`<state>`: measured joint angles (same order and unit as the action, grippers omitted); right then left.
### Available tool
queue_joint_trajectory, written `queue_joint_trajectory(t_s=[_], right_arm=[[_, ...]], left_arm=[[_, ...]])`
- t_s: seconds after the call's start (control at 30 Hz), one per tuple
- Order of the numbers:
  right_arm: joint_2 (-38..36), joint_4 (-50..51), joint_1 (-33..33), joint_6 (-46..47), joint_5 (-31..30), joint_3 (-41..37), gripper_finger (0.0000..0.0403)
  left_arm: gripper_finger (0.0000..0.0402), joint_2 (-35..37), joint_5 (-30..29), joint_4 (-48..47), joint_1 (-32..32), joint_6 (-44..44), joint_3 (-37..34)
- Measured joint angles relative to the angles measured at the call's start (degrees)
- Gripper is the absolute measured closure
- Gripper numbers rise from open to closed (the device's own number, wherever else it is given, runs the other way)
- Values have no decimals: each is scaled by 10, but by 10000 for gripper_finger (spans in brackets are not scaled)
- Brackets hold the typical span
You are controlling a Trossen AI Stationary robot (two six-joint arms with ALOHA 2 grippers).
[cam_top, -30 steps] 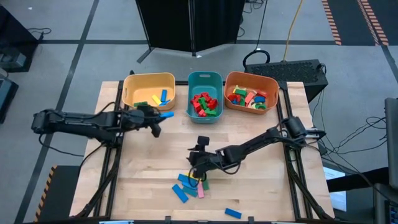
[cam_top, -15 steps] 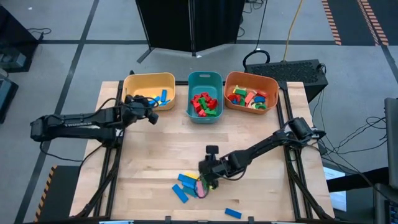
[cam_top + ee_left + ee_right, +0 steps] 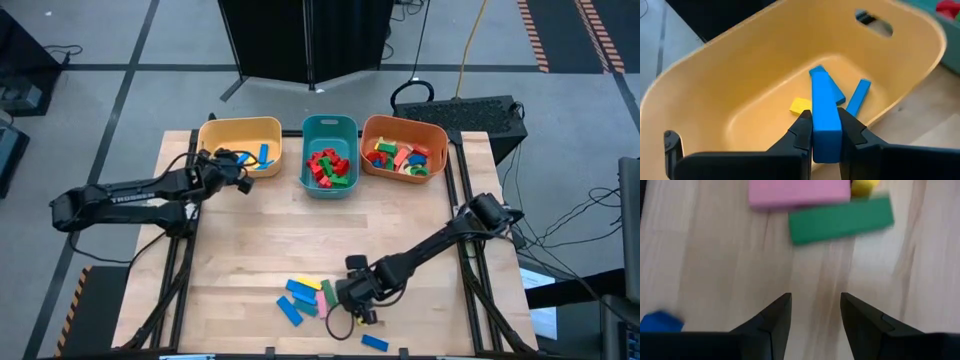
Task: Sort blocks by size
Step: Put the blue rectangle block into the yellow bin
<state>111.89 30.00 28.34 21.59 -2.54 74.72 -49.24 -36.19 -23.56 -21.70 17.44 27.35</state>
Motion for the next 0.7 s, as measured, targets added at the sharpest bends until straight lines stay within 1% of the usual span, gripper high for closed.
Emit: queue_joint_trajectory(t_s=[0.07, 0.13, 0.27, 0.37, 0.43, 0.53, 0.7], right_arm=[[-3, 22, 9, 30, 0, 0, 246], [-10, 55, 20, 66, 0, 0, 243], [-33, 86, 40, 156, 27, 0, 236], [-51, 84, 58, 226, 47, 0, 234], [-60, 80, 72, 270, 60, 0, 234], [-64, 68, 97, 334, 74, 0, 234], [-63, 32, 136, 411, 72, 0, 234]], left_arm=[[360, -6, 1, -1, -5, 1, 0], [339, -9, 1, 5, -9, 1, 0], [278, -9, 1, 5, -13, -3, 0], [234, -9, 1, 5, -13, -9, 0], [212, -9, 8, 5, -12, -9, 0], [197, -5, 17, 16, -9, 1, 0], [195, 6, 19, 66, 19, 14, 0]])
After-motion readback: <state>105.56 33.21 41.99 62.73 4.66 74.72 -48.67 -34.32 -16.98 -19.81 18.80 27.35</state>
